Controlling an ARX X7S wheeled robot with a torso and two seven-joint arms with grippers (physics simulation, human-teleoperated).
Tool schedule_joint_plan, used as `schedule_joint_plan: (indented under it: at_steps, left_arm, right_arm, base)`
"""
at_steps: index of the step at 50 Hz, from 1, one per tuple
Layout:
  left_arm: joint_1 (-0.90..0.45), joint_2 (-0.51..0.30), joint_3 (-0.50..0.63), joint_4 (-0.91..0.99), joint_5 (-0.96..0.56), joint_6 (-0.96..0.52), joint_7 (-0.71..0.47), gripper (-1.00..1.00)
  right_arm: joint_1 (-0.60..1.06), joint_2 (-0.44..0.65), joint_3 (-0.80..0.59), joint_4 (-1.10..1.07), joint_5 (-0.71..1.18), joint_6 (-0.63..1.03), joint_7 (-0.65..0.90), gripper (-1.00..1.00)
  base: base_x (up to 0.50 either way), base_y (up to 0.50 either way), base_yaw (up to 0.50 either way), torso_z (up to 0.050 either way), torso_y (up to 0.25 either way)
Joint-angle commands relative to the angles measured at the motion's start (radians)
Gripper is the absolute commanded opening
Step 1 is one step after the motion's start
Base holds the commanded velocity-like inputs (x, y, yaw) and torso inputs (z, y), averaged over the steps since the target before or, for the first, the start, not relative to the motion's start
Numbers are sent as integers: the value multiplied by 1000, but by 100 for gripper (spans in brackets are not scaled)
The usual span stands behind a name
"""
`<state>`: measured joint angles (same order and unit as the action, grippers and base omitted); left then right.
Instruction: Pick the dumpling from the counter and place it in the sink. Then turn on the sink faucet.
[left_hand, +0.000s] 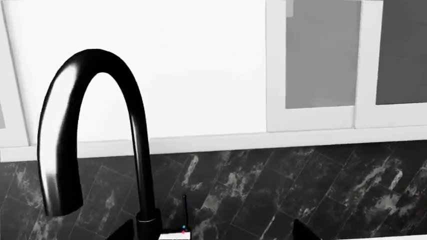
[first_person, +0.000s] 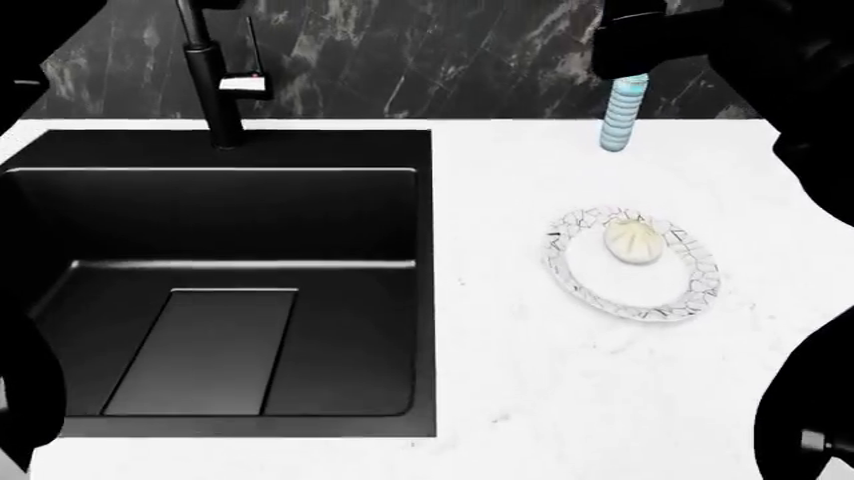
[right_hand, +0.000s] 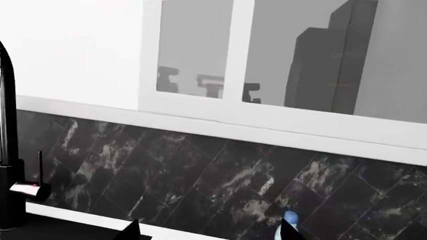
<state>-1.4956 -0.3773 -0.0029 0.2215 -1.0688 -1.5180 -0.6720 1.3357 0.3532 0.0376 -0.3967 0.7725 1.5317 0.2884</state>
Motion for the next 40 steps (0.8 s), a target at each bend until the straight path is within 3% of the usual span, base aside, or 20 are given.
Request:
schedule_joint_plan:
  at_steps: [1,24,33,35,40]
  left_arm:
    - [-11,-11,22,-12,-34,14,-27,100]
    - [3,-36,39,-16,-76,49,-57,100]
    - [8,-49,50,-21,-86,64,-61,100]
    - [7,-53,54,-24,-86,68,-61,100]
    - [24,-59,69,-28,-73,94,-50,100]
  right_arm:
    - [-3,24,-4,11,70,-19,50,100]
    - [5,49,-21,4,117,-34,80,100]
    - [23,53,-27,17,142,-9,98,100]
    - [21,80,-4,5,262,37,188,100]
    - [47,267,-24,64,913,15,678,100]
  base:
    - [500,0,0,0,0]
    - [499,0,0,0,1]
    - [0,0,0,0,0]
    - [0,0,0,0,0]
    - [0,0,0,0,0]
